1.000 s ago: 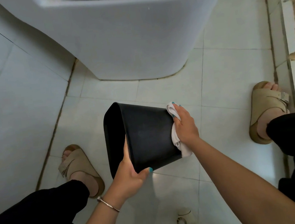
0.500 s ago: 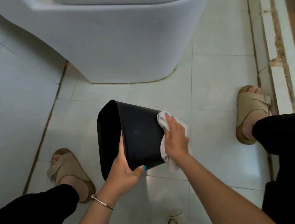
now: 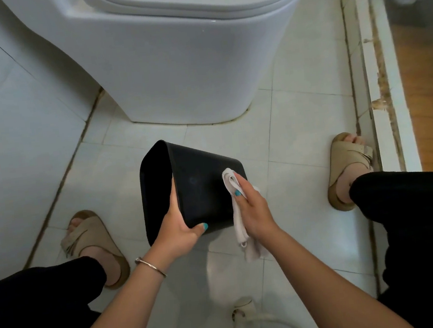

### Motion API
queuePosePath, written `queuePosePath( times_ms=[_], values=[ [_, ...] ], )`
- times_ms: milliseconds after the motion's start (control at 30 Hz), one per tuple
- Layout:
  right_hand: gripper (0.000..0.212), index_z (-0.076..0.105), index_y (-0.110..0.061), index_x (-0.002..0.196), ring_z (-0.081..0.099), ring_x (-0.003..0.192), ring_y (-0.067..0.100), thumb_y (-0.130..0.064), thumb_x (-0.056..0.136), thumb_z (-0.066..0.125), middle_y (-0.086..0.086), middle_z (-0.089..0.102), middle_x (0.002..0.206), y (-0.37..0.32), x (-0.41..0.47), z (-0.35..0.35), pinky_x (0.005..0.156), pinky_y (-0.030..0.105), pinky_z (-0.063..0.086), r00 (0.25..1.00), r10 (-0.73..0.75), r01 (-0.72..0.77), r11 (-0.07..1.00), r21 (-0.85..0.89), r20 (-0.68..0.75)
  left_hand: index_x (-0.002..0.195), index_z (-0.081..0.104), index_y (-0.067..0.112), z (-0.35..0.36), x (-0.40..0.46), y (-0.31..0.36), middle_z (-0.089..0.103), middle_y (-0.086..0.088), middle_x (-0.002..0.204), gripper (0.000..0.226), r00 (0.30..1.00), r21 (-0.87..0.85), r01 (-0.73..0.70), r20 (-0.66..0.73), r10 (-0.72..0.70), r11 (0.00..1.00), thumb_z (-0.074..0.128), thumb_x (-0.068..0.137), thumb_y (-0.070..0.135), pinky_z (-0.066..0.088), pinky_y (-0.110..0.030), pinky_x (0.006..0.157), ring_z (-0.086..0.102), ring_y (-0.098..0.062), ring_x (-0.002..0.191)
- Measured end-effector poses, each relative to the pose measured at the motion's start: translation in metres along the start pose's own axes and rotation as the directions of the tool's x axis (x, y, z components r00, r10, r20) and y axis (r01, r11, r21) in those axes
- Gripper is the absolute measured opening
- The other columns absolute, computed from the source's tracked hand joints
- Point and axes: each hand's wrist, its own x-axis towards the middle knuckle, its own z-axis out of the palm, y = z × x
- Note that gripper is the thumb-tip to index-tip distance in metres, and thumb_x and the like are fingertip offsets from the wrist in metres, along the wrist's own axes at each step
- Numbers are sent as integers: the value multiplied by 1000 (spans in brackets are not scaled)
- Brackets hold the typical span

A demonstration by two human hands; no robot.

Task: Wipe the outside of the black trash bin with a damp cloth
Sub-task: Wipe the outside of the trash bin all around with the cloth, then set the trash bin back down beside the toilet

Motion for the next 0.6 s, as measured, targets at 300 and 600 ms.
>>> queuePosePath(
  times_ms=[300, 600],
  values=[
    [41, 40, -35, 143, 50, 103, 1, -22, 103, 40, -11, 48, 126, -34, -7, -17, 82, 9, 39, 996, -58, 65, 992, 108, -75, 143, -18, 52, -1, 9, 12, 33, 3, 150, 124, 996, 120, -77, 51, 71, 990, 76, 75, 7, 43, -39, 105, 46, -19, 128],
    [42, 38, -31, 144, 50, 115, 12, -20, 103, 39, -10, 48, 133, -38, -9, -42, 88, 17, 43, 987, -35, 64, 981, 184, -159, 137, -19, 61, -35, 41, 42, 68, -4, 106, 117, 962, 479, -265, 188, 198, 837, 73, 81, 14, 56, -36, 77, 67, -17, 77]
  ],
)
